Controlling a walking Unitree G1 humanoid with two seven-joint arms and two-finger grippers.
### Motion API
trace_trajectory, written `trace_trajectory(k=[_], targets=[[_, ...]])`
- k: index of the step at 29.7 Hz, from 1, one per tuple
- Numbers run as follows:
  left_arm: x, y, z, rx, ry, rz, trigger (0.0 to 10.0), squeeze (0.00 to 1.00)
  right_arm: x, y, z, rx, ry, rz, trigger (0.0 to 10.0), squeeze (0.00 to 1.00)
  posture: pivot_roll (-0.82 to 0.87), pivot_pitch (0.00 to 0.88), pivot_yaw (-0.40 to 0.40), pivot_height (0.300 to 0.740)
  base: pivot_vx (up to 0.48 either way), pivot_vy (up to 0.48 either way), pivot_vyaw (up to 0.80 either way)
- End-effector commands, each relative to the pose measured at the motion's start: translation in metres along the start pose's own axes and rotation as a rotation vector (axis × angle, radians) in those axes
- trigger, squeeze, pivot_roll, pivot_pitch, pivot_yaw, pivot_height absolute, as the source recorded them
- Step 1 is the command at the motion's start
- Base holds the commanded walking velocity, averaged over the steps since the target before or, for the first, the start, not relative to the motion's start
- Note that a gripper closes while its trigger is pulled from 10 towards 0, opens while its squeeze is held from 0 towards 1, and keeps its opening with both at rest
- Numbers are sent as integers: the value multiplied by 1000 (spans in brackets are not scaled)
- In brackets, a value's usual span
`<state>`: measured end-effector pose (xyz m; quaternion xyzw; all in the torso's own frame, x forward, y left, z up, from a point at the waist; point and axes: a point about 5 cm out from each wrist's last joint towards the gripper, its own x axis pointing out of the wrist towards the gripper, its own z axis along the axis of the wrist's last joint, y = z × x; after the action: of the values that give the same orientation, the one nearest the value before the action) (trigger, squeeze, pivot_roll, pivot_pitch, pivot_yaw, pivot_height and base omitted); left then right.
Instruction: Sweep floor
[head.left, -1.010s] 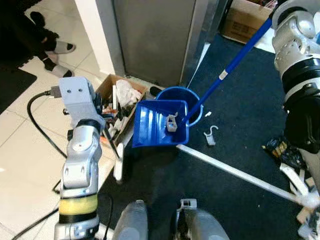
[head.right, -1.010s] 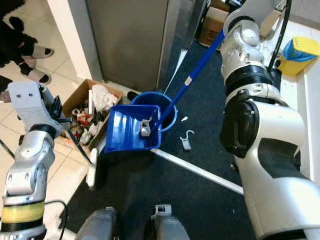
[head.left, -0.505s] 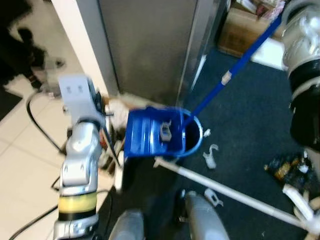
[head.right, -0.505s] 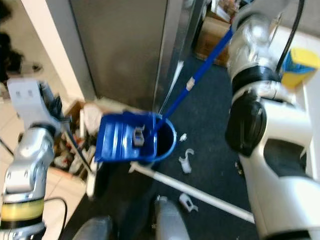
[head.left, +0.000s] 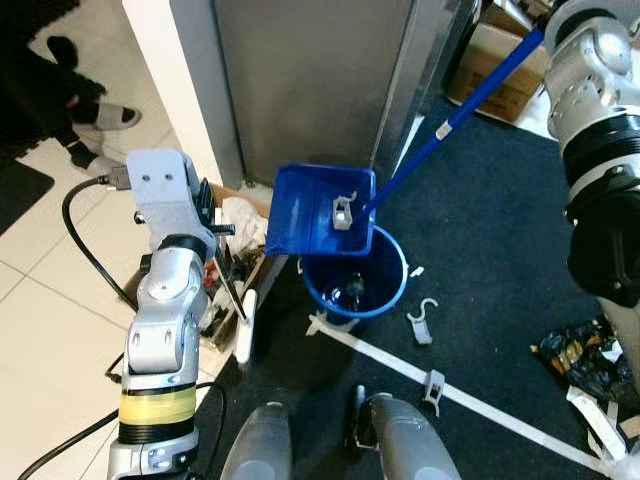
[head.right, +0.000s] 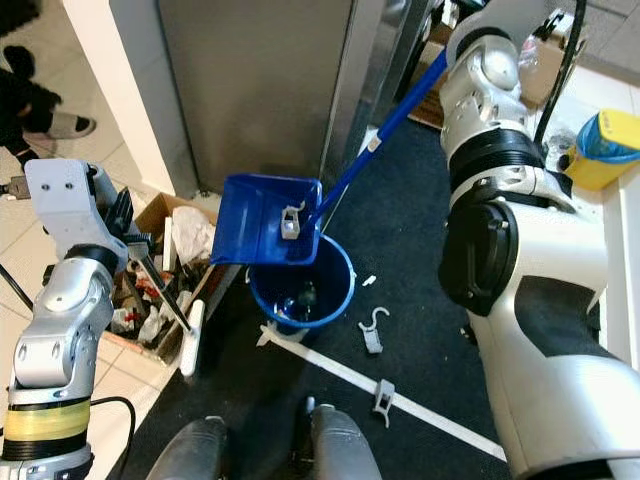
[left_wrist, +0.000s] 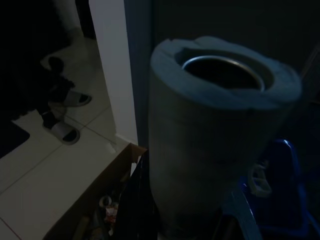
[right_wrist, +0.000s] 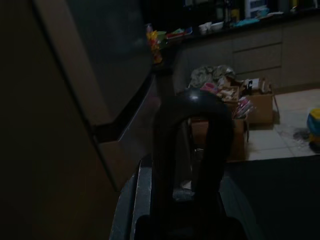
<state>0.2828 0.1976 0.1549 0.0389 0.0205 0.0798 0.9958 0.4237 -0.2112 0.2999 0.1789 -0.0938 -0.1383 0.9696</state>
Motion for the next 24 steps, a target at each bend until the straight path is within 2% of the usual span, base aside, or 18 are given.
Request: trace_trajectory(k=[1,14,21,23,24], targets=[[-1,-2,5,14,-28,-12,10000,0,2,0,18,21,-69,-2,10000,0,185,33,-78,740,0,0,0],[-6,-3,1,4,-17,-4,10000,0,1,27,36,-45,-139,80,10000,0,200,37,-109,740,0,0,0],[-8,-2,-1,0,-11,2,10000,0,0,38,48,-142,-199,104,10000,0,202,38,-116,740,0,0,0],[-9,-2,-2,-1,-10,3,10000,0,-2,45,51,-186,-221,120,10000,0,202,39,-124,740,0,0,0],[-10,-2,-2,-2,-8,4,10000,0,-4,54,54,-241,-250,149,10000,0,202,39,-124,740,0,0,0]])
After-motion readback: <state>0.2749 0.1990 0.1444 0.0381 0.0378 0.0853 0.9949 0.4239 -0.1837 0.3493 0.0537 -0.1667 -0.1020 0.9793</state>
